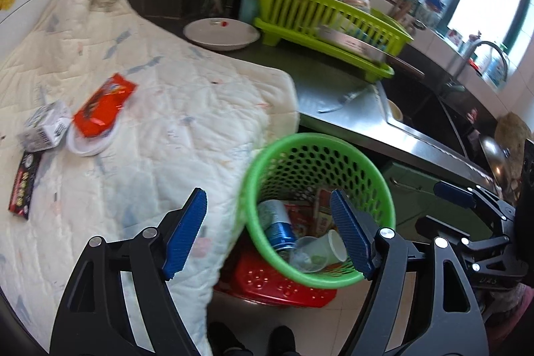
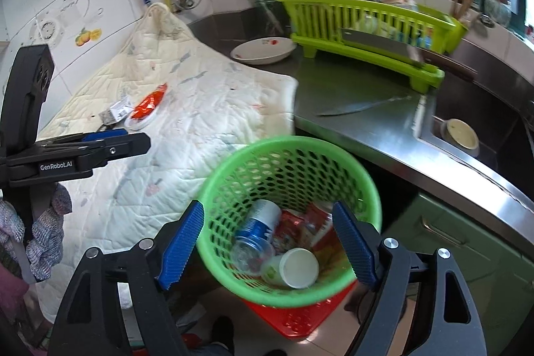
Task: Collect trash
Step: 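Release the clear plastic cup into the green basket with the left gripper, then move the right gripper to the white milk carton and grasp it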
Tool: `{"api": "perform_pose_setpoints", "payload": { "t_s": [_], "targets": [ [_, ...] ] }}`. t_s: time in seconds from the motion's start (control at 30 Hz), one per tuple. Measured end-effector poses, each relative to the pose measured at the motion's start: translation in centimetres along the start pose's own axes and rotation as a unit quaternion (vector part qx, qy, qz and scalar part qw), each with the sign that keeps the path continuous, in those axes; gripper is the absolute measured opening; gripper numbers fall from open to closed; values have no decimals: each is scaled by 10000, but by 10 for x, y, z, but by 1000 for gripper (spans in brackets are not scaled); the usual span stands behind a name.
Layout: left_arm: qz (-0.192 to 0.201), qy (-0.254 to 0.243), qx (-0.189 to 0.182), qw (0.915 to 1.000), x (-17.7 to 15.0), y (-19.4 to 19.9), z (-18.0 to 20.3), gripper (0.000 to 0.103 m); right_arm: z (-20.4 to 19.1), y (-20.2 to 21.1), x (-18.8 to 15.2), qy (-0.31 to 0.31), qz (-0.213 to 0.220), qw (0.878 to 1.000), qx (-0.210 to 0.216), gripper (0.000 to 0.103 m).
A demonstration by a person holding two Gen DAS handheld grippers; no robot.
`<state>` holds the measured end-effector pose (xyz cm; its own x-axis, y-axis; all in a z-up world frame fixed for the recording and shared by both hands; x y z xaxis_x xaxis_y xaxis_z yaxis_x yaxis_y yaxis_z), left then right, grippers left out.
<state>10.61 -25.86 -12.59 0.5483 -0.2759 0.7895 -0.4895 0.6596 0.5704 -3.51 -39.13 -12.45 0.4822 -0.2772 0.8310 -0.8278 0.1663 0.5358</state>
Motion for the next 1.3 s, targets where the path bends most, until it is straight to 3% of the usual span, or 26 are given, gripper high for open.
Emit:
{"api": "perform_pose_setpoints", "payload": {
  "t_s": [0.43,0.73,1.03,1.3],
  "targets": [
    [307,795,1208,9890,14,41,-150,76,-72,-50,22,391,-113,9973,610,76],
    [417,1139,1756,9770,14,67,-236,76,-139,-90,47,959,-203,9884,1161,76],
    [352,1362,2089,9678,2,86,-299,75,-243,-159,74,1803,-458,9645,1874,79],
    [300,1425,2188,9648,-5,96,-336,75,-328,-214,85,2422,-698,9380,2380,83]
  ]
}}
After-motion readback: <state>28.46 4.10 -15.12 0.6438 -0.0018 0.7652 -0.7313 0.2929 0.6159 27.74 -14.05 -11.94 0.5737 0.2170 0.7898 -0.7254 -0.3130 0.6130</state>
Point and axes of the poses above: each gripper's, at about its wrist camera, not at the fingertips, and y roughly against the way its jaws point, z to its right, x to its top, the point moved 7 cm from there along -y, roughly the way its jaws point, and after that the axes turned 15 degrees about z, right-handed, at the moved point
